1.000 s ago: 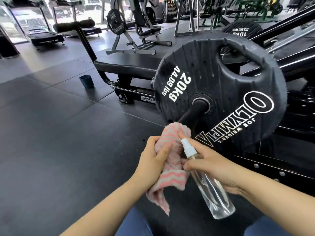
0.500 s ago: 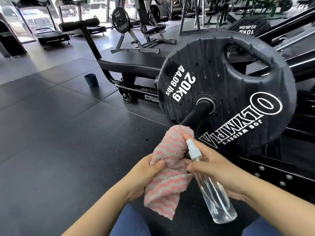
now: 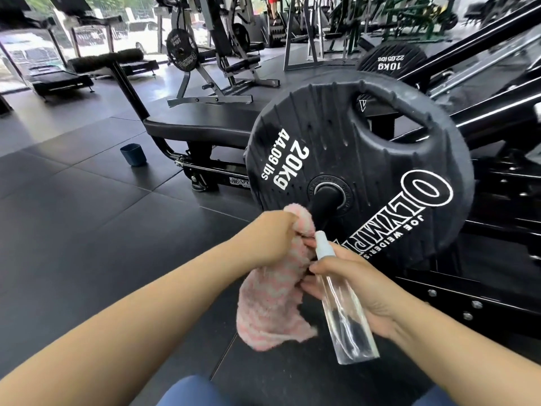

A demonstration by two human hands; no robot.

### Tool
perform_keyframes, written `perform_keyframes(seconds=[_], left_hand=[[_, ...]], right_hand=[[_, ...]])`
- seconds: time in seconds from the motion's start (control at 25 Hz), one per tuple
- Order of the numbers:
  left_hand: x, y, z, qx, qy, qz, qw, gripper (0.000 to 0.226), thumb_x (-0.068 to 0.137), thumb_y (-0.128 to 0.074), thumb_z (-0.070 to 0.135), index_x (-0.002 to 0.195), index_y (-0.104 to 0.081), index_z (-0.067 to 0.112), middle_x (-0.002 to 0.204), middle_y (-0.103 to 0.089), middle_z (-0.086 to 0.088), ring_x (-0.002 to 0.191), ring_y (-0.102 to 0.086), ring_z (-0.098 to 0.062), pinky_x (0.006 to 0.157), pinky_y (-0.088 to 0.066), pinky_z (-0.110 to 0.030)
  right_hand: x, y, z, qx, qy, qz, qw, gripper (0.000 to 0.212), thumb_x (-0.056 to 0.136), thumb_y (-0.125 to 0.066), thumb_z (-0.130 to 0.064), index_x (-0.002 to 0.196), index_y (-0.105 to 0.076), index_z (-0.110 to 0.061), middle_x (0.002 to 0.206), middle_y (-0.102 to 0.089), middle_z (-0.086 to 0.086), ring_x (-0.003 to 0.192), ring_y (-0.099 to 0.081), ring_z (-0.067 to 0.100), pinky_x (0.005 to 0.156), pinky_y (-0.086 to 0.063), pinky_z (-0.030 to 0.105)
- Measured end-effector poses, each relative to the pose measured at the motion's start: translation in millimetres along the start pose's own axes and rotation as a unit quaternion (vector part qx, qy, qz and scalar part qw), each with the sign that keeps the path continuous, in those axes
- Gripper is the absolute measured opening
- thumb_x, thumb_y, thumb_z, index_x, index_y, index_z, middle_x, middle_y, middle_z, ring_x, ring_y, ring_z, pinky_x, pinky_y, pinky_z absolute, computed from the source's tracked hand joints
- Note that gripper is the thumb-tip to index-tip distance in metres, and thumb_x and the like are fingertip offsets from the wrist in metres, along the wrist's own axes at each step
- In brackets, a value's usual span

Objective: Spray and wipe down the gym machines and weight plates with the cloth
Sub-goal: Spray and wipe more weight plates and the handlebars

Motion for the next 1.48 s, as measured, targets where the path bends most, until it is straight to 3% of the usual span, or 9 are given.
perform_keyframes(seconds=[0.12, 0.24, 0.44, 0.8, 0.96, 1.04, 1.12, 1.32, 1.48], left_hand=[[32.1, 4.2, 16.8, 0.027, -0.021, 0.026, 0.999, 0.028, 0.098, -0.038, 0.008, 0.106, -0.061, -0.005, 0.102, -0.064, -0.017, 0.103, -0.057, -0.033, 0.075, -0.034, -0.027], [58.3, -23.7, -4.7, -0.095, 0.089, -0.041, 0.991, 0.033, 0.101, -0.037, 0.029, 0.096, -0.057, 0.003, 0.075, -0.054, -0.005, 0.083, -0.056, -0.029, 0.061, -0.039, -0.025], [102.1, -63.2, -30.2, -0.368, 0.204, -0.089, 0.903, 0.057, 0.094, -0.046, 0.048, 0.120, -0.056, -0.002, 0.112, -0.063, -0.021, 0.100, -0.063, -0.034, 0.090, -0.051, -0.047], [100.9, -68.5, -30.4, -0.503, 0.198, -0.090, 0.836, 0.056, 0.096, -0.045, 0.044, 0.116, -0.057, -0.007, 0.095, -0.064, -0.012, 0.084, -0.062, -0.022, 0.082, -0.052, -0.035], [54.9, -70.3, -31.5, -0.509, 0.221, -0.153, 0.818, 0.059, 0.096, -0.040, 0.049, 0.119, -0.057, -0.003, 0.113, -0.065, -0.018, 0.103, -0.063, -0.030, 0.092, -0.051, -0.040], [25.3, -67.6, -32.1, -0.501, 0.227, -0.171, 0.818, 0.061, 0.095, -0.040, 0.051, 0.119, -0.057, -0.002, 0.117, -0.064, -0.018, 0.105, -0.063, -0.030, 0.092, -0.050, -0.040], [-2.9, -63.9, -31.9, -0.504, 0.228, -0.179, 0.814, 0.061, 0.094, -0.041, 0.051, 0.119, -0.058, -0.001, 0.115, -0.065, -0.017, 0.096, -0.065, -0.025, 0.085, -0.054, -0.034], [-59.7, -66.7, -28.2, -0.545, 0.236, -0.216, 0.775, 0.047, 0.094, -0.044, 0.043, 0.111, -0.061, 0.002, 0.102, -0.071, -0.013, 0.086, -0.068, -0.021, 0.080, -0.056, -0.031], [-76.7, -66.0, -32.7, -0.507, 0.191, -0.253, 0.802, 0.050, 0.089, -0.057, 0.045, 0.121, -0.058, 0.005, 0.114, -0.068, -0.011, 0.104, -0.065, -0.022, 0.094, -0.050, -0.036]], right_hand=[[13.9, 17.6, -11.4, 0.013, 0.025, 0.037, 0.999, 0.040, 0.066, -0.062, -0.004, 0.106, -0.063, -0.008, 0.099, -0.055, 0.021, 0.079, -0.051, 0.030, 0.078, -0.044, 0.038], [34.1, 29.0, -28.8, 0.038, 0.062, 0.053, 0.996, 0.037, 0.083, -0.050, 0.008, 0.114, -0.061, -0.011, 0.095, -0.066, 0.015, 0.079, -0.063, 0.021, 0.074, -0.052, 0.030], [77.7, 62.2, -48.3, 0.125, 0.089, 0.110, 0.982, 0.031, 0.086, -0.048, 0.007, 0.112, -0.059, -0.005, 0.080, -0.066, 0.011, 0.069, -0.064, 0.018, 0.059, -0.054, 0.029], [82.0, 74.1, -50.5, 0.055, 0.085, 0.136, 0.986, 0.045, 0.085, -0.051, 0.008, 0.124, -0.049, -0.015, 0.099, -0.061, 0.017, 0.074, -0.063, 0.021, 0.054, -0.052, 0.030], [56.4, 54.1, -34.5, -0.058, 0.035, 0.083, 0.994, 0.067, 0.083, -0.053, 0.008, 0.134, -0.039, -0.033, 0.117, -0.056, 0.018, 0.072, -0.065, 0.021, 0.058, -0.055, 0.033], [41.4, 43.7, -23.2, -0.082, 0.020, 0.054, 0.995, 0.074, 0.076, -0.060, 0.005, 0.133, -0.041, -0.037, 0.119, -0.056, 0.018, 0.088, -0.064, 0.030, 0.083, -0.055, 0.050], [29.7, 33.8, -10.8, -0.061, 0.004, 0.019, 0.998, 0.081, 0.062, -0.065, 0.001, 0.131, -0.046, -0.039, 0.121, -0.057, 0.021, 0.101, -0.057, 0.038, 0.101, -0.037, 0.063], [-4.1, -0.4, 2.1, -0.079, -0.028, -0.083, 0.993, 0.068, 0.064, -0.060, 0.003, 0.127, -0.052, -0.023, 0.119, -0.058, 0.022, 0.106, -0.063, 0.030, 0.091, -0.052, 0.040], [-16.3, 9.4, -2.6, -0.187, -0.019, -0.073, 0.980, 0.052, 0.069, -0.065, -0.005, 0.121, -0.056, -0.007, 0.127, -0.052, 0.029, 0.114, -0.058, 0.032, 0.101, -0.045, 0.041]])
Point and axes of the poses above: each hand's wrist, its own x-axis towards the middle knuckle, its own y-axis out of the back of the hand, z = x × y, the point moved 9 cm from there along x, towards the middle knuckle
